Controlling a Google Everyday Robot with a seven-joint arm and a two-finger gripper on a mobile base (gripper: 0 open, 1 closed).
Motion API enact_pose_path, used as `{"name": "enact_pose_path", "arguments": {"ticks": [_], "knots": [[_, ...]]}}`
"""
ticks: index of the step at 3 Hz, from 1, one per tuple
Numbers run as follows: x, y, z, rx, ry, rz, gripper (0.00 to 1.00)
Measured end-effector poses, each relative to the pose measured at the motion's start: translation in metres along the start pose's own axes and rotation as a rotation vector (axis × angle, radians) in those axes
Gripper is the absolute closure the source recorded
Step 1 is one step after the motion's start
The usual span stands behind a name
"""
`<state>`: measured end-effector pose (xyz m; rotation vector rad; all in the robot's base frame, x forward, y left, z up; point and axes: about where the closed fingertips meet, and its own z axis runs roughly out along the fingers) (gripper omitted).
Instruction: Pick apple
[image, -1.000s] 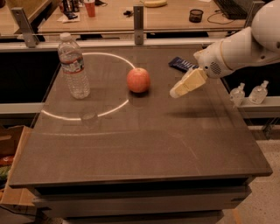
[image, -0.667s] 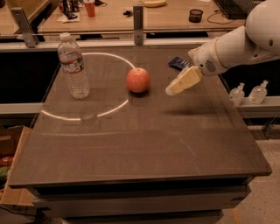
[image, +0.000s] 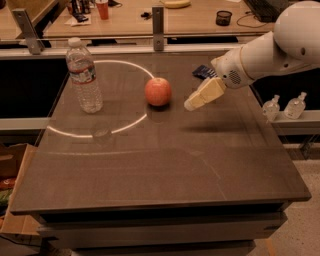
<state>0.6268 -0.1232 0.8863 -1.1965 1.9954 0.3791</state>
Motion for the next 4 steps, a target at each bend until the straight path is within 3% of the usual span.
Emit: {"name": "enact_pose_path", "arguments": {"ticks": [2, 4], "knots": [[-0.018, 0.022, 0.024, -0.054, -0.034, 0.042, 0.00], [-0.035, 0.040, 0.062, -0.145, -0.115, 0.002, 0.00]]}}
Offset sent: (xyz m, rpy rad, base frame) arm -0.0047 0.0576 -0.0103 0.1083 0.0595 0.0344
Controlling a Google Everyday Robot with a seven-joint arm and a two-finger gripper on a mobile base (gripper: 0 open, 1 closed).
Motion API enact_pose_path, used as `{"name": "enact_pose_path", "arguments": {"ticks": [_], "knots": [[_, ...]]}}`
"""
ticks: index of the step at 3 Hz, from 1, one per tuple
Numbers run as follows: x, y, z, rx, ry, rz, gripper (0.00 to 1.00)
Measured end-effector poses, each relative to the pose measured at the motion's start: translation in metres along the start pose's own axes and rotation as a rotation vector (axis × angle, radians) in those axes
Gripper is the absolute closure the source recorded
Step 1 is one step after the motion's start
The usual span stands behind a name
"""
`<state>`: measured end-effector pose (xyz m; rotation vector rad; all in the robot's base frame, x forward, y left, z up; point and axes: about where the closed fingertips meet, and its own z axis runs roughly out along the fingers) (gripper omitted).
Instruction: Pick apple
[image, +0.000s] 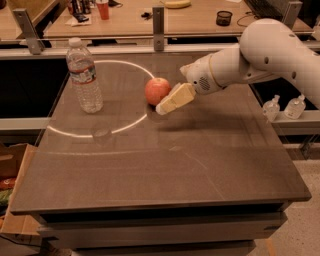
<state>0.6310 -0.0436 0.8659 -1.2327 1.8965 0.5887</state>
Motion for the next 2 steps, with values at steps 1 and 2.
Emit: {"name": "enact_pose_path", "arguments": {"ticks": [1, 2], "knots": [[-0.006, 0.003, 0.018, -0.036, -0.036, -0.029, 0.00], [-0.011, 0.005, 0.035, -0.065, -0.065, -0.046, 0.00]]}}
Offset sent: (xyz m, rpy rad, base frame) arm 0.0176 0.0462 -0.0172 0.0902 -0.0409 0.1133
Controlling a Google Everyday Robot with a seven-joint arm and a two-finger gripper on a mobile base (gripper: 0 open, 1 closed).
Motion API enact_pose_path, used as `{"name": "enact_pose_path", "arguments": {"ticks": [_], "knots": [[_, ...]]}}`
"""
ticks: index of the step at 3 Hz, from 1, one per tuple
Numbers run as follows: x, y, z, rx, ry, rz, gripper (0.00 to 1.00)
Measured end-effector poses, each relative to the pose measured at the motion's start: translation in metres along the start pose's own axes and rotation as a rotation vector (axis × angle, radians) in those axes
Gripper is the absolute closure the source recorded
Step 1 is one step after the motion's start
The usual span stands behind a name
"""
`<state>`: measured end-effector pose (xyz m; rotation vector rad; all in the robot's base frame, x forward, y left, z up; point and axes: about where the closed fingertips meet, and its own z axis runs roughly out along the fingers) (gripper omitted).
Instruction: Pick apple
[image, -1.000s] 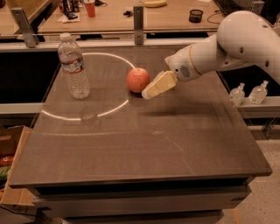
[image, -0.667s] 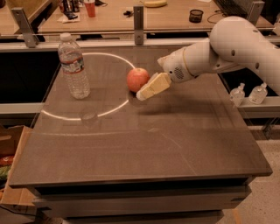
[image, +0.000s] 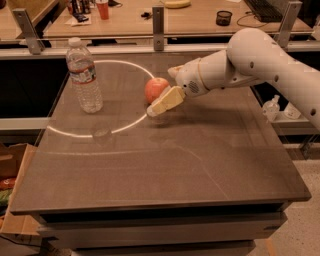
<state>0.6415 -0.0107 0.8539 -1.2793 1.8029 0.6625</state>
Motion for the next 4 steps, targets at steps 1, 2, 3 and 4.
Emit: {"name": "enact_pose_path", "arguments": {"ticks": [1, 2, 3, 4], "knots": [[-0.002, 0.002, 0.011, -0.017, -0.013, -0.012, 0.17], [-0.005, 0.003, 0.017, -0.028, -0.024, -0.032, 0.41], [-0.009, 0.004, 0.017, -0.034, -0.032, -0.056, 0.64], [-0.025, 0.002, 0.009, -0.013, -0.085, -0.046, 0.87]]}}
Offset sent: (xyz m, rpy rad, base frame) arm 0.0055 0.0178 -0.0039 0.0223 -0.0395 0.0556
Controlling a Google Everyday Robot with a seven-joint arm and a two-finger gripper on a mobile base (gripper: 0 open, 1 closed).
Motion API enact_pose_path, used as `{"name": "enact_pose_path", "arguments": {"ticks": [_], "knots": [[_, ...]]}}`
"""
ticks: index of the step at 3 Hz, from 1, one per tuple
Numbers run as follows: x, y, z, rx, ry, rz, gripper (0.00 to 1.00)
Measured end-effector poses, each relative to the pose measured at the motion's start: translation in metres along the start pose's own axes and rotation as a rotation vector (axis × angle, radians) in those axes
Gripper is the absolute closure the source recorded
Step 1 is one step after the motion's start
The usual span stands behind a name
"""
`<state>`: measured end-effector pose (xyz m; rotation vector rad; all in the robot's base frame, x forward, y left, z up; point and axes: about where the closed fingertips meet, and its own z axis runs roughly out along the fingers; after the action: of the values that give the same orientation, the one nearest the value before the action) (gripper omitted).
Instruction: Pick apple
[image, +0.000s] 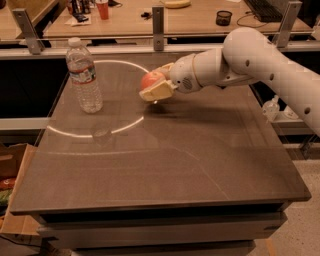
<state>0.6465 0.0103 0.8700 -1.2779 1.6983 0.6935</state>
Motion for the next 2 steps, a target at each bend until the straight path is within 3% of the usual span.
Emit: {"name": "enact_pose_path", "arguments": {"ticks": [1, 2], "knots": [[-0.033, -0.006, -0.015, 0.021, -0.105, 0.009, 1.00], [-0.062, -0.011, -0.031, 0.020, -0.207, 0.015, 1.00]]}}
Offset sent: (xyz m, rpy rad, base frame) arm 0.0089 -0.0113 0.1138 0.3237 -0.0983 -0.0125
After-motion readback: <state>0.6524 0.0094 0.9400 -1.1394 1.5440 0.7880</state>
